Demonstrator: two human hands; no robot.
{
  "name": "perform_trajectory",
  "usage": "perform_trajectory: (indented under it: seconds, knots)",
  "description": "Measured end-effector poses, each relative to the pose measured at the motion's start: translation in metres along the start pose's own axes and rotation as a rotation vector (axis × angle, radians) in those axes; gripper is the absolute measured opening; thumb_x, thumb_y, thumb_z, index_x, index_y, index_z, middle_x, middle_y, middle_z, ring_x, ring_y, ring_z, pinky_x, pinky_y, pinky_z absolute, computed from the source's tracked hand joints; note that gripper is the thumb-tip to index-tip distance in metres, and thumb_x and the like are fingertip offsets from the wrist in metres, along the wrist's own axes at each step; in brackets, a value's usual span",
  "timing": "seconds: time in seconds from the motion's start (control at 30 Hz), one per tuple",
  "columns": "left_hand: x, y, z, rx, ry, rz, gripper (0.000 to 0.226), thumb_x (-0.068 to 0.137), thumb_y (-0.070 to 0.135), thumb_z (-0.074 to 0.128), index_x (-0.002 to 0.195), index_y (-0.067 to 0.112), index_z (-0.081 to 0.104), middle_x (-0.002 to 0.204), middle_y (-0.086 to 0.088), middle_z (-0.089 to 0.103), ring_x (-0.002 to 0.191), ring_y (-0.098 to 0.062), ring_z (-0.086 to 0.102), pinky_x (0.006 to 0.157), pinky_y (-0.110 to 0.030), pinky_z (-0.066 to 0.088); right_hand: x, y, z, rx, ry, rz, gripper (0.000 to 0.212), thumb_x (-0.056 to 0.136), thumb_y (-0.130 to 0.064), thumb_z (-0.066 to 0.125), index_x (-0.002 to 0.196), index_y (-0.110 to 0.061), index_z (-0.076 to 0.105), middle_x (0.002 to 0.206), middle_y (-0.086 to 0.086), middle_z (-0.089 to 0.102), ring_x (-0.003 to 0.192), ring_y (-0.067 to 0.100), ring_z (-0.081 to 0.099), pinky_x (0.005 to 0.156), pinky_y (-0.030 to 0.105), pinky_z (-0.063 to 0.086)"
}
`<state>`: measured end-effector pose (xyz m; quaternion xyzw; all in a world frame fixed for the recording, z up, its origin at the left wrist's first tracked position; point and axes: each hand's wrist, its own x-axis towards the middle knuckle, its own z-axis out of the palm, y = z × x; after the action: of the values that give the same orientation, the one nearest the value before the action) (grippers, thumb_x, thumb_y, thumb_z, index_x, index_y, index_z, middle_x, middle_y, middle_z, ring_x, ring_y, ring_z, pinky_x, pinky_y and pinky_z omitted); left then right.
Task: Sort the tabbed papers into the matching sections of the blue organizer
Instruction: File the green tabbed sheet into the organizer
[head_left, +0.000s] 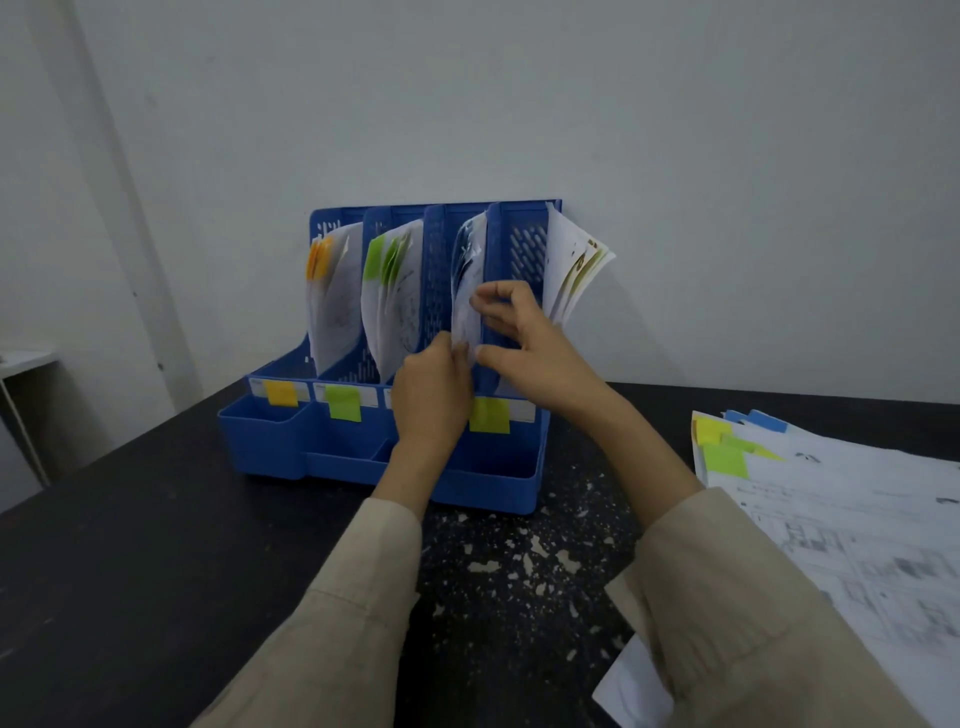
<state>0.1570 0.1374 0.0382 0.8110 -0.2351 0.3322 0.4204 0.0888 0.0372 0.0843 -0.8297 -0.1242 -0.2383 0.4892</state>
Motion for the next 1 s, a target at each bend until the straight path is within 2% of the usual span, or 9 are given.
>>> perform_trajectory:
  seconds: [0.1,0.17,0.23,0.33,0.53,0.67,0.73,0.87,1.0]
  knots:
    - [0.001,0.005,-0.003,-0.063,0.104,-0.001,0.017,0.094,0.023,0.051,0.1,0.008,0.055,0.084,-0.003,0.058,0.076,-0.02,0.058,0.058,-0.031,0.04,-0.008,-0.009,-0.012,-0.107,0.053,-0.037,0.047,0.09,-0.001,0.052,0.131,-0.018,0.039,0.135,0.004,0.049,0.124,0.006,0.042,0.078,0.001,0.04]
    - [0.002,0.014,-0.005,-0.116,0.225,0.115,0.028,0.089,0.019,0.055,0.113,0.006,0.052,0.101,-0.007,0.057,0.089,-0.019,0.055,0.07,-0.029,0.044,-0.017,-0.017,-0.025,-0.154,0.088,-0.055,0.038,0.09,-0.002,0.052,0.124,-0.018,0.048,0.122,0.001,0.058,0.113,0.007,0.052,0.08,0.003,0.043]
    - [0.003,0.028,-0.008,-0.117,0.328,0.289,0.026,0.087,0.013,0.055,0.11,0.0,0.053,0.102,-0.014,0.055,0.093,-0.023,0.052,0.077,-0.03,0.043,-0.029,-0.027,-0.043,-0.219,0.077,-0.065,0.027,0.09,-0.002,0.052,0.112,-0.017,0.057,0.107,0.0,0.065,0.098,0.008,0.061,0.079,0.01,0.047]
    - [-0.003,0.06,-0.007,-0.158,0.285,0.509,0.018,0.088,0.009,0.052,0.102,-0.001,0.057,0.097,-0.017,0.055,0.087,-0.025,0.051,0.075,-0.032,0.043,-0.057,-0.034,-0.074,-0.345,0.063,0.024,0.023,0.089,0.0,0.052,0.1,-0.015,0.064,0.094,0.0,0.069,0.082,0.004,0.065,0.068,0.009,0.047]
    - [-0.046,0.107,0.015,-0.262,-0.201,0.771,0.015,0.085,0.011,0.052,0.095,0.008,0.062,0.095,-0.006,0.059,0.084,-0.021,0.054,0.07,-0.033,0.045,-0.132,-0.022,-0.129,-0.658,0.187,0.332,0.016,0.086,-0.008,0.056,0.092,-0.017,0.069,0.08,-0.004,0.066,0.077,0.01,0.063,0.065,0.005,0.043]
    - [-0.075,0.115,0.04,-0.186,-0.717,0.808,0.027,0.092,0.032,0.047,0.112,0.02,0.061,0.114,0.001,0.057,0.098,-0.018,0.053,0.088,-0.038,0.045,-0.185,0.003,-0.167,-0.908,0.226,0.701,0.019,0.09,-0.022,0.056,0.107,-0.016,0.064,0.108,0.002,0.065,0.092,0.018,0.061,0.082,0.029,0.05]
    - [-0.086,0.115,0.047,-0.116,-0.95,0.775,0.03,0.095,0.04,0.046,0.121,0.028,0.057,0.125,0.006,0.051,0.105,-0.014,0.05,0.097,-0.036,0.04,-0.212,0.013,-0.181,-1.03,0.232,0.935,0.027,0.091,-0.027,0.056,0.114,-0.012,0.06,0.117,0.006,0.061,0.098,0.024,0.06,0.083,0.032,0.047]
    - [-0.102,0.118,0.049,-0.015,-1.155,0.745,0.04,0.095,0.046,0.043,0.131,0.031,0.05,0.139,0.009,0.043,0.127,-0.011,0.04,0.109,-0.033,0.03,-0.249,0.015,-0.197,-1.08,0.23,1.293,0.05,0.09,-0.043,0.056,0.121,-0.004,0.053,0.12,0.012,0.058,0.107,0.029,0.057,0.086,0.034,0.046]
    - [-0.11,0.117,0.05,0.048,-1.288,0.697,0.051,0.095,0.054,0.036,0.143,0.038,0.033,0.153,0.01,0.025,0.14,-0.01,0.023,0.115,-0.033,0.017,-0.258,0.016,-0.203,-0.984,0.301,1.322,0.064,0.084,-0.051,0.061,0.124,-0.003,0.048,0.122,0.013,0.055,0.113,0.029,0.053,0.094,0.039,0.047]
